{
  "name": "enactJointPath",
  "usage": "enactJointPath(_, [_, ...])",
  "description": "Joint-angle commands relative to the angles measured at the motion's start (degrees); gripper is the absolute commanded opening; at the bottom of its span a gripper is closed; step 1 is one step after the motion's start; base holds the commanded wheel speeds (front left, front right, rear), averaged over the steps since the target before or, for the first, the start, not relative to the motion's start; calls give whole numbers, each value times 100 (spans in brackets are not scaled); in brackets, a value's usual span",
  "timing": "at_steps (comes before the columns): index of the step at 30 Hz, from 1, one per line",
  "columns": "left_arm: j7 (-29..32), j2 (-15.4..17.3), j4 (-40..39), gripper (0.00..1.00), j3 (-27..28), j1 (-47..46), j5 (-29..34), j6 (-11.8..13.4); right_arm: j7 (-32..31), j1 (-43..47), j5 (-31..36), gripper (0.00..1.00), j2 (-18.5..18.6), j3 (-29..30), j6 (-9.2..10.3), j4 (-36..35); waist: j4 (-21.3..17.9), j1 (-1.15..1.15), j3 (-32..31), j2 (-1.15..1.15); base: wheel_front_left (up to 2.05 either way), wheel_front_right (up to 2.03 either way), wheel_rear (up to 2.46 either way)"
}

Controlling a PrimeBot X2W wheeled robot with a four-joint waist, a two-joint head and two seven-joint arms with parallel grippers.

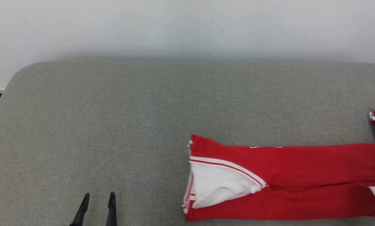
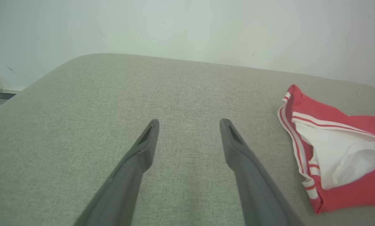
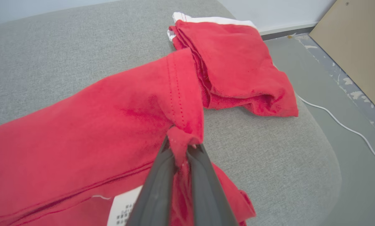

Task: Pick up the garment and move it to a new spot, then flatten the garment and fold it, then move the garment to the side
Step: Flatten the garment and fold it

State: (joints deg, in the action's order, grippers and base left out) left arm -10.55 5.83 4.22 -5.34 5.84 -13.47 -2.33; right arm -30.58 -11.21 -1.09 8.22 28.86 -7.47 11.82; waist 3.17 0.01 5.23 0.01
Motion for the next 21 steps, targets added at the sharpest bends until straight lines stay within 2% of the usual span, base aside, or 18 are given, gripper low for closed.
enactJointPath(1, [-73, 24, -22, 100, 4, 50, -7, 37, -22, 109, 115, 0, 89, 128, 0, -154, -61, -1, -69, -1, 0, 0, 0])
enactJointPath(5, [-120, 18, -14, 100, -16, 69, -2, 55, -55, 184, 224, 0, 103, 204, 0, -381, -77, -1, -127, -1, 0, 0, 0])
enactJointPath(9, [-176, 5, 0, 100, -28, 95, -10, 87, -156, 326, 31, 0, -59, -154, 0, -687, -77, -1, -206, -1, 0, 0, 0])
enactJointPath(16, [-265, 68, -85, 100, 3, 117, 43, 148, -328, 609, -262, 0, -258, -1672, 0, -1122, -17, -1, -317, -1, 0, 0, 0])
enactJointPath(21, [-245, 99, -133, 100, -29, 163, 35, 159, -376, 612, -474, 0, -340, -2696, 0, -1028, 102, -1, -400, -1, 0, 0, 0])
